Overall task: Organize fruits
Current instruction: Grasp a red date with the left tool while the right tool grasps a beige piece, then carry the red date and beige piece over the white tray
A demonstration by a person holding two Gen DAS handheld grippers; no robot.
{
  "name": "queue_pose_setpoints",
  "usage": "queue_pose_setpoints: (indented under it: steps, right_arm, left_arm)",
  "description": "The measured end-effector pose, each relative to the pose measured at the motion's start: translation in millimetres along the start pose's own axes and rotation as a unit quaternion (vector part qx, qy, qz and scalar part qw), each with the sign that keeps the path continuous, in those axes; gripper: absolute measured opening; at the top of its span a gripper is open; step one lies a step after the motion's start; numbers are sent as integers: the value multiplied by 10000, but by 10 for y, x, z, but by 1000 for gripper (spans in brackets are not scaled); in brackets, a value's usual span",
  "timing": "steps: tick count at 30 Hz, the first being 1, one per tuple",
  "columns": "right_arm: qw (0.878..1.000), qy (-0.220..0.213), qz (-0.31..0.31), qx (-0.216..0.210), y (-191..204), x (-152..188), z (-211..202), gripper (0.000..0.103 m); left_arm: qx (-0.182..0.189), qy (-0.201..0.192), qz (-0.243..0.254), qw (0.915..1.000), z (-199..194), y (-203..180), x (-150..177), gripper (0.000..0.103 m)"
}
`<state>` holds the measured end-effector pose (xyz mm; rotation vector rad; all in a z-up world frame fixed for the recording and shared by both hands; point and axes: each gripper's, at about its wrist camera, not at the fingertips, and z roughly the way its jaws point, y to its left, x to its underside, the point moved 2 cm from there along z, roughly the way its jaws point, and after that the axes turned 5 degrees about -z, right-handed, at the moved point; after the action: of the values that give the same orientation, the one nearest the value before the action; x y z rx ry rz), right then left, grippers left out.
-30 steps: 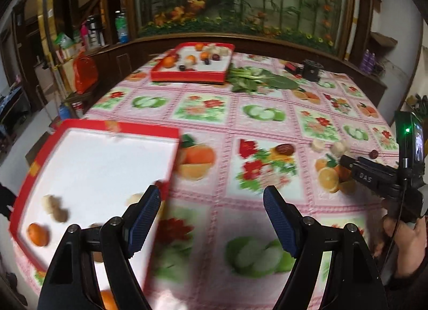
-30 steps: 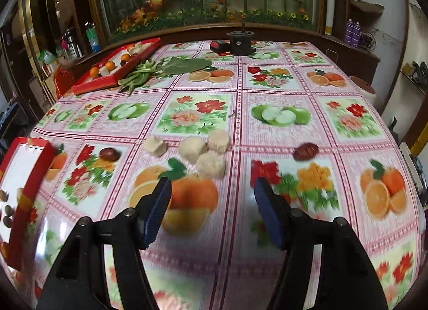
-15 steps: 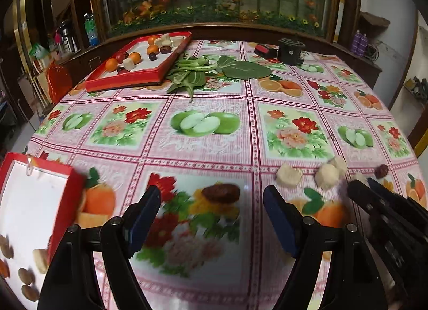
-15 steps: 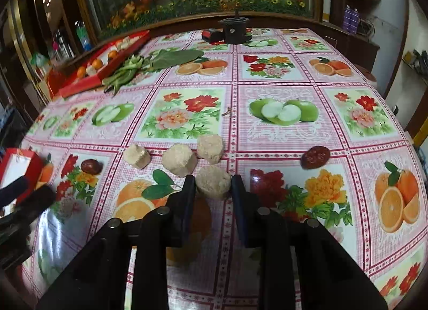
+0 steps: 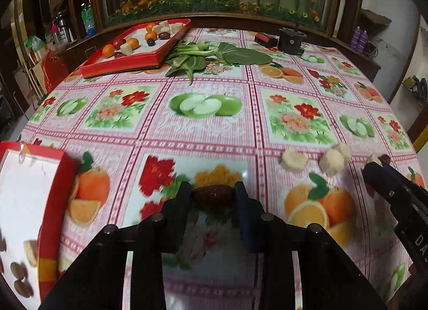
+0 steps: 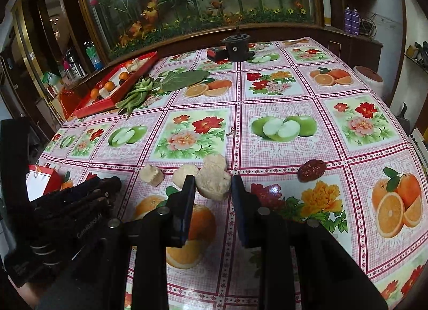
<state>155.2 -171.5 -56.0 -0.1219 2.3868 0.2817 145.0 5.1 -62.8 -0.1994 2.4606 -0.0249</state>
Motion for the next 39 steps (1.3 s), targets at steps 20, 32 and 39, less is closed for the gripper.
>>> queue_pose_setpoints:
  steps: [20, 32, 39]
  right_arm:
    - [9983, 38, -561, 122, 527, 596, -778, 29]
    - [9973, -89, -731, -54, 933, 849, -1110, 29]
    - [9955, -197, -902, -193, 1152, 848, -1198, 29]
  left_arm:
    - [305, -229, -134, 9992, -919, 317, 608, 32]
    - [157, -429, -393, 9982, -1216, 764, 758, 32]
    - [54, -515, -669, 9964, -1319, 1067, 793, 32]
